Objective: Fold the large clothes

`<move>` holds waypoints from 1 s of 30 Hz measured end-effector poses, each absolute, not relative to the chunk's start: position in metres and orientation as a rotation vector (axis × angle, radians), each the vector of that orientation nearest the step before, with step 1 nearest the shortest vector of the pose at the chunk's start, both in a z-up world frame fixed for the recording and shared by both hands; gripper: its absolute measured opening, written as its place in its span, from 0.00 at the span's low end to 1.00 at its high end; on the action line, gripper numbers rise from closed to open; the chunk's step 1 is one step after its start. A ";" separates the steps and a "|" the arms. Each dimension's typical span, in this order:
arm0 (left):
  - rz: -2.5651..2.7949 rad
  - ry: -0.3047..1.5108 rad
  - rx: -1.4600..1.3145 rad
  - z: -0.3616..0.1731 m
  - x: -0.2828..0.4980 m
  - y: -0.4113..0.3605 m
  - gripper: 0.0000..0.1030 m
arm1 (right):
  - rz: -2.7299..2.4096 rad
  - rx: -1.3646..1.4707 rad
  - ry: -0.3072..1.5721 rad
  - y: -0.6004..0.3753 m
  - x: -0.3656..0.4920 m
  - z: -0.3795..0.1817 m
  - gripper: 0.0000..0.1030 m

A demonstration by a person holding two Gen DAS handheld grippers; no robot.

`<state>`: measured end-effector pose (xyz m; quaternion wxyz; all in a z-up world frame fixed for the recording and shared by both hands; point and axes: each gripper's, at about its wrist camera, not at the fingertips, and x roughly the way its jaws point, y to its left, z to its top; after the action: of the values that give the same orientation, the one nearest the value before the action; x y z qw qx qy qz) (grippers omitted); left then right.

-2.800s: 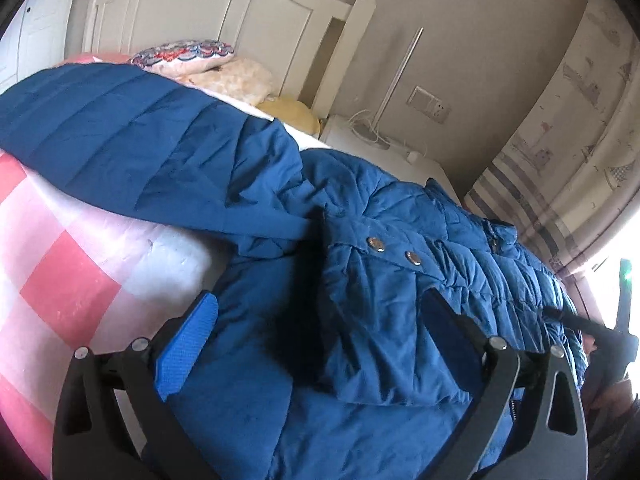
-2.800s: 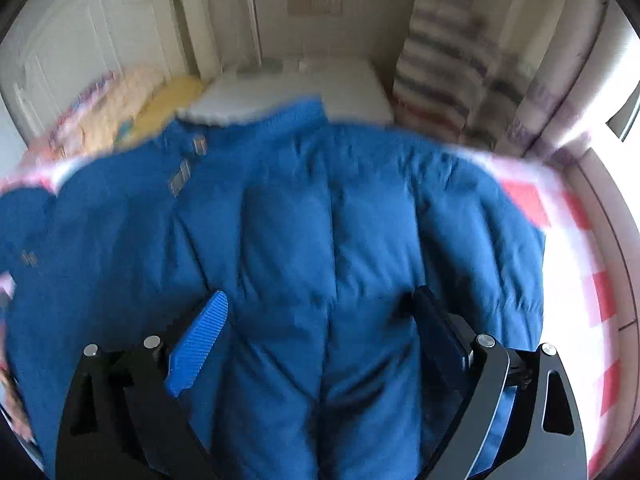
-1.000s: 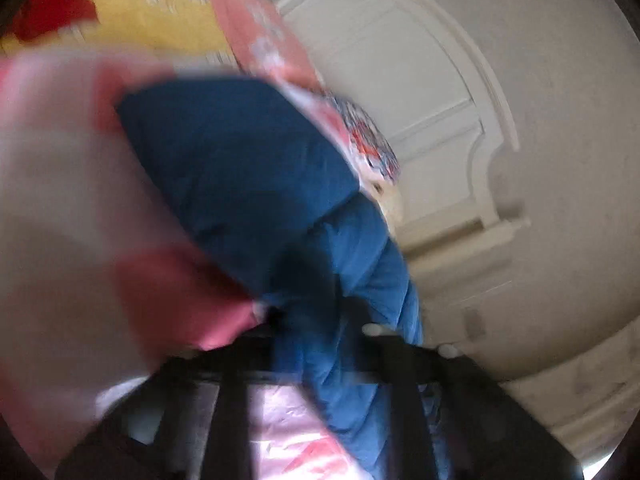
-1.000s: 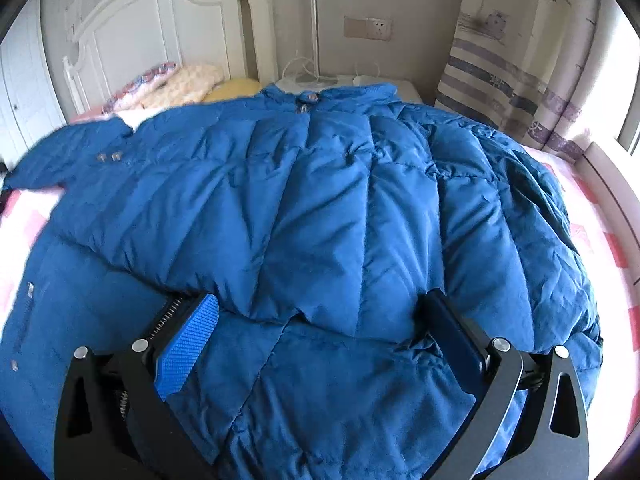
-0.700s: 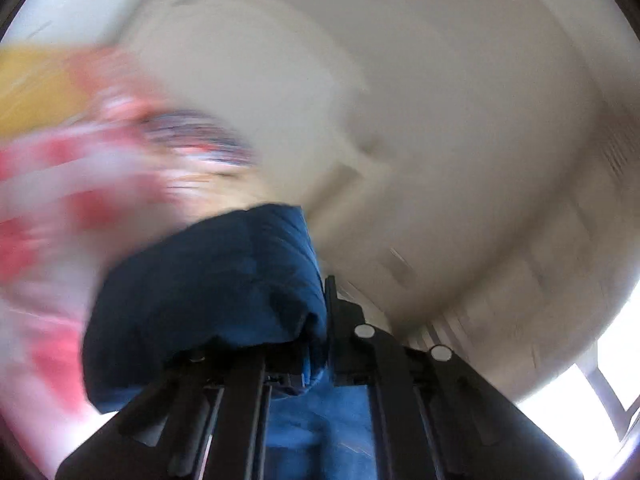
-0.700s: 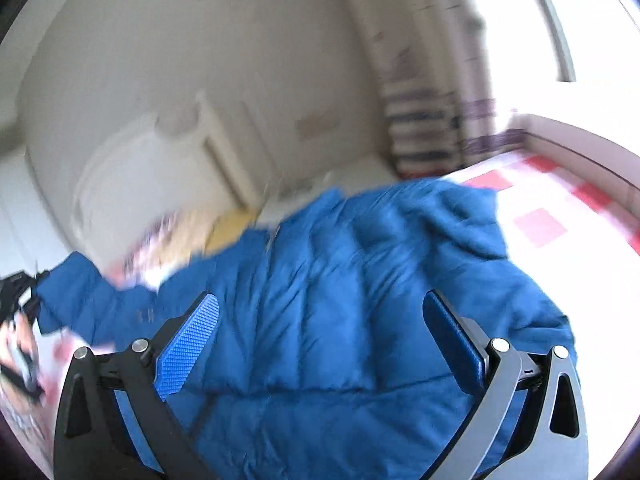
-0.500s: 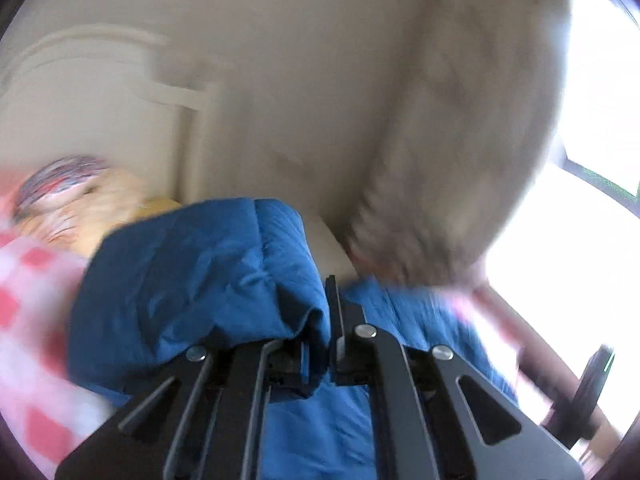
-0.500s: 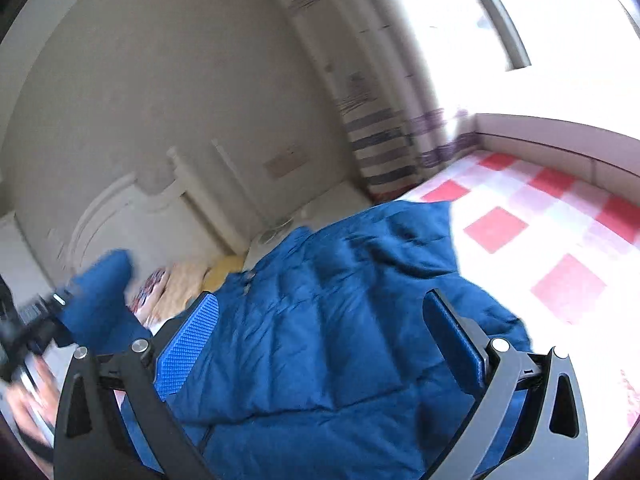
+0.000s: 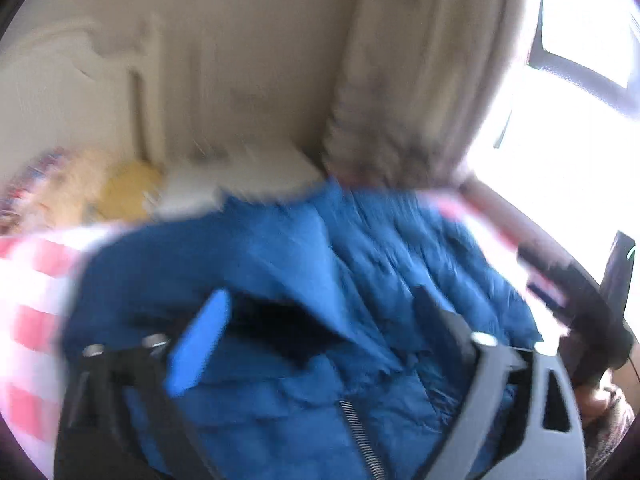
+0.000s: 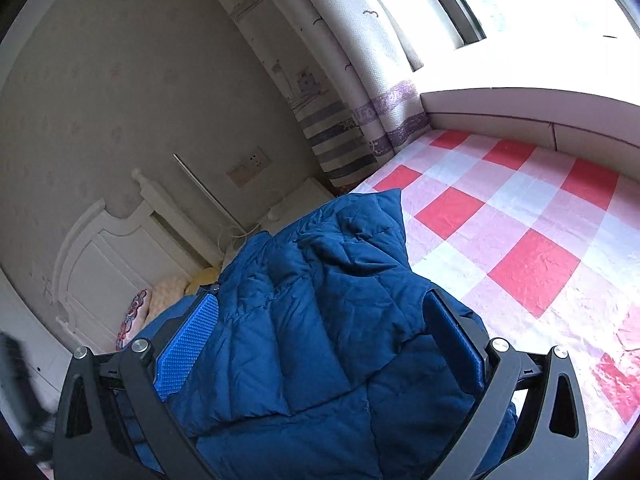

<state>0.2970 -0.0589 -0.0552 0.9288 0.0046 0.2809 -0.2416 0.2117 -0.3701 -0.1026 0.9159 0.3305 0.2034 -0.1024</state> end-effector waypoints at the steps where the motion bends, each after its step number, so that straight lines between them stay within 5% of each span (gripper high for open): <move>1: -0.448 0.526 -0.003 -0.047 0.286 -0.043 0.98 | -0.208 0.676 0.419 -0.370 0.212 -0.102 0.95; 8: -0.101 0.671 -0.088 -0.083 0.306 0.073 0.94 | -0.199 0.600 0.443 -0.355 0.217 -0.100 0.95; 17: -0.083 0.883 -0.121 -0.150 0.340 0.092 0.96 | -0.095 0.357 0.521 -0.302 0.237 -0.091 0.95; 30: -0.087 0.899 -0.175 -0.160 0.343 0.107 0.98 | 0.082 -0.492 0.783 -0.095 0.338 -0.085 0.94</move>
<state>0.3426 0.1069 -0.1599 0.8961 -0.0846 0.4337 -0.0418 0.3379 -0.0947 -0.0855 0.8943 -0.2372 0.3774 0.0394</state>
